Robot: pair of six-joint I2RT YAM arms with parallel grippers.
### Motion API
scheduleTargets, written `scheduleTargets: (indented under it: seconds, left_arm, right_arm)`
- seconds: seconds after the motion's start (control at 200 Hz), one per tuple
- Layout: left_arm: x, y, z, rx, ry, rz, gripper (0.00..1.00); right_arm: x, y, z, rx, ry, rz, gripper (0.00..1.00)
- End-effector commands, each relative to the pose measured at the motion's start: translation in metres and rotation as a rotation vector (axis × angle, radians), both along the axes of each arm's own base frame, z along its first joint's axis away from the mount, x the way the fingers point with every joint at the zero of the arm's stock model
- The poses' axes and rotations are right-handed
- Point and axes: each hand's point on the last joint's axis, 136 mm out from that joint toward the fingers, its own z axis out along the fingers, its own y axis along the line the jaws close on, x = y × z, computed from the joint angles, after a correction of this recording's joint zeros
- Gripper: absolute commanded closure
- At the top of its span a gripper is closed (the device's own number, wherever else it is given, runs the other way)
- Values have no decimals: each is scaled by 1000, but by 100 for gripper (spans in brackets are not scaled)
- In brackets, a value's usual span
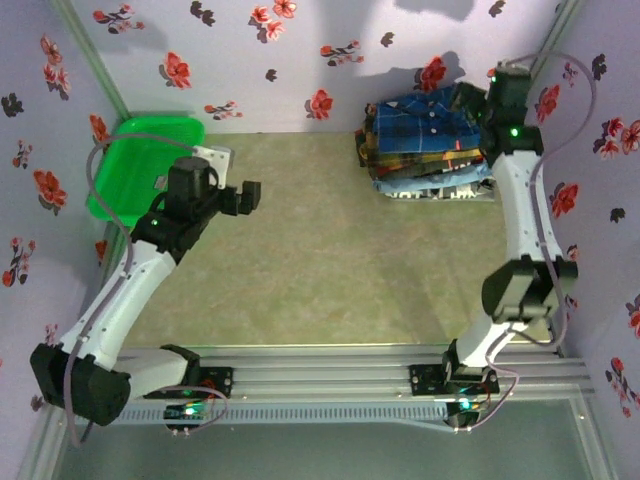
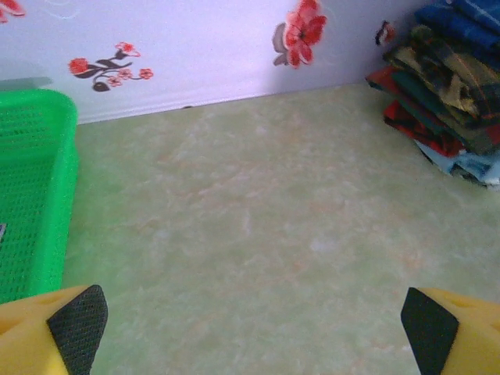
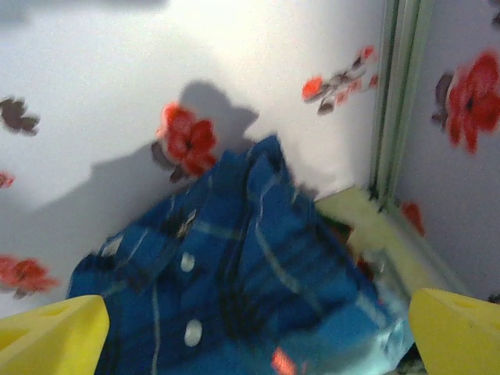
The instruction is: Fold and stack the long sleeve shirts
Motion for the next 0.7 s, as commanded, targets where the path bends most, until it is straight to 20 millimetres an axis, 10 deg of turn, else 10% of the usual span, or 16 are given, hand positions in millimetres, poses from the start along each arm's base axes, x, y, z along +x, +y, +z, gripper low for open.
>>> scheduleTargets:
  seconds: [0.0, 0.135, 0.31, 0.7]
  left_arm:
    - [1, 36, -7, -76, -43, 160, 0]
    - [-8, 77, -46, -131, -78, 279, 0]
    - [-12, 105, -90, -16, -215, 321, 0]
    - [17, 124, -160, 66, -146, 321, 0]
  right_arm:
    - [-48, 35, -38, 88, 42, 64, 1]
    - [-123, 69, -127, 65, 157, 105, 1]
    - [-169, 56, -206, -23, 192, 77, 1]
    - [-155, 6, -218, -294, -58, -106, 1]
